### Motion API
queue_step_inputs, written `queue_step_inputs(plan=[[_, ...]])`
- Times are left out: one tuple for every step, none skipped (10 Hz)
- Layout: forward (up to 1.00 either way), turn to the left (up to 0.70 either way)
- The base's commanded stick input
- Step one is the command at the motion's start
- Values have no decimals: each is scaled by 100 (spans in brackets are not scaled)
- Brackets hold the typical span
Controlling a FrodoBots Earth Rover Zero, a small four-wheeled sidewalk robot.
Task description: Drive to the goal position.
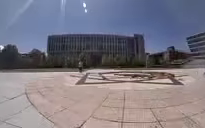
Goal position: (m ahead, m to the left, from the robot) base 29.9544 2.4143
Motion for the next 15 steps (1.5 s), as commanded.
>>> queue_step_inputs(plan=[[49, 0], [49, 0], [49, 0], [49, 0], [49, 0], [49, 0], [49, 0], [49, 0], [50, 0], [50, 0], [49, 0], [49, 0], [49, 0], [49, 0], [50, 0]])
